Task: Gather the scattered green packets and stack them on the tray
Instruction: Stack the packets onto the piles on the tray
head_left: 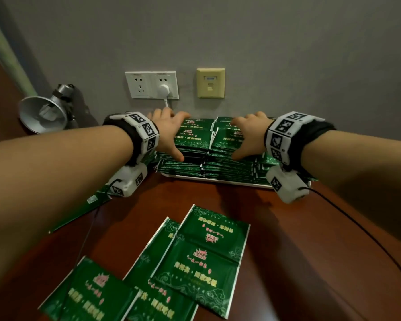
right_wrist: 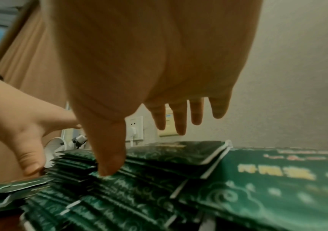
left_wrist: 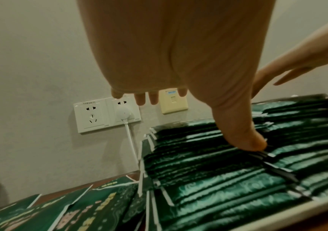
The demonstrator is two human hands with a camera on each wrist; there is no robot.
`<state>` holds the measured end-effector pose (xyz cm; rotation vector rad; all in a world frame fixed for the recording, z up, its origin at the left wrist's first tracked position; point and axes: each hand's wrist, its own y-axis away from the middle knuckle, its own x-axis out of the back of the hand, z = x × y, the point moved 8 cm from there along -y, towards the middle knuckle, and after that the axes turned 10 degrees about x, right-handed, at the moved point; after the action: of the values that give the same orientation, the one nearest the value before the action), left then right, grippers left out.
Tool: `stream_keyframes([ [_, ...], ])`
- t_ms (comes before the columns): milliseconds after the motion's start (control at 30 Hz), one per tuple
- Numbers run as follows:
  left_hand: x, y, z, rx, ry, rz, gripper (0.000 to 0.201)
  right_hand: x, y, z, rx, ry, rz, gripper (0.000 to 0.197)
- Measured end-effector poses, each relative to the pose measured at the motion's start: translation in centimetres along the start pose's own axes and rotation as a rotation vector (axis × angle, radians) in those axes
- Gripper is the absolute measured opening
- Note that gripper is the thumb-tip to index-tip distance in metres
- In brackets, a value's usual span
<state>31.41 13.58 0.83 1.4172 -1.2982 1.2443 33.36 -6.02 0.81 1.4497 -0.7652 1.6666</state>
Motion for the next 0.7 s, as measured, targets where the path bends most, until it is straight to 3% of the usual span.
stream_keyframes([
  [100, 0.1, 1.3, -0.4, 0.005, 0.004, 0.012, 0.117, 0.4, 1.7, -1.0, 0.018, -0.027, 0.041, 0.098],
  [300, -1.4, 9.5, -0.5, -0.032, -0.063, -0.117, 0.102, -1.3, 8.5, -7.9, 0.175, -0.035, 0.014, 0.091],
  [467, -5.6, 18.2, -1.0, -0.067, -0.08, -0.396, 0.112, -7.1, 13.2, -14.2, 0.151, -0.183, -0.321, 0.12],
  [533, -7.4, 21.1, -0.7, -0.101, -0.064, -0.464, 0.12, -8.5, 14.3, -15.7, 0.128, -0.178, -0.357, 0.124],
  [700, -8.1, 24.0, 0.6, -0.138, 0.075, -0.485, 0.12, -7.8, 16.2, -14.9, 0.145, -0.095, -0.252, 0.095],
])
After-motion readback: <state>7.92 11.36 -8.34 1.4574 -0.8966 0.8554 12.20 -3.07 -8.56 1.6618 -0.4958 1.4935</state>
